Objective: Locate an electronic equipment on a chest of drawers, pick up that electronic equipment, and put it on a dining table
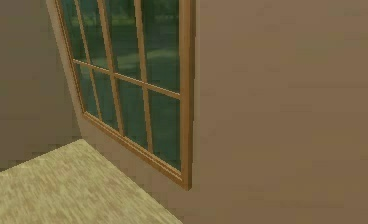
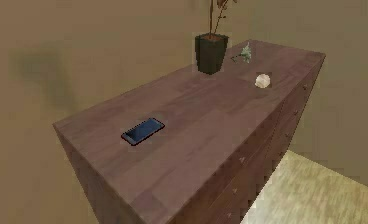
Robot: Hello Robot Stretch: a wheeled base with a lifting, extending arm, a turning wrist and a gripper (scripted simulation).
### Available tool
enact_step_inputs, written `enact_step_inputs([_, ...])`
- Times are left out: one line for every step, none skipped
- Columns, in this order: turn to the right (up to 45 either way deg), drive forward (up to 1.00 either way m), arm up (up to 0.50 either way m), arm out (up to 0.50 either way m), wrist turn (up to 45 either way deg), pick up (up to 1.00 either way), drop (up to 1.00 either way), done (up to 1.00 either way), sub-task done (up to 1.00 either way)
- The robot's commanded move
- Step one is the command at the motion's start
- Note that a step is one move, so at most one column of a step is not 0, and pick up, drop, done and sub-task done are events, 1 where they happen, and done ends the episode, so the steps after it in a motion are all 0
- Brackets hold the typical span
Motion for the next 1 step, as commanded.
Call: enact_step_inputs([0.0, 0.0, 0.38, 0.0, 0.0, 0.0, 0.0, 0.0, 0.0])
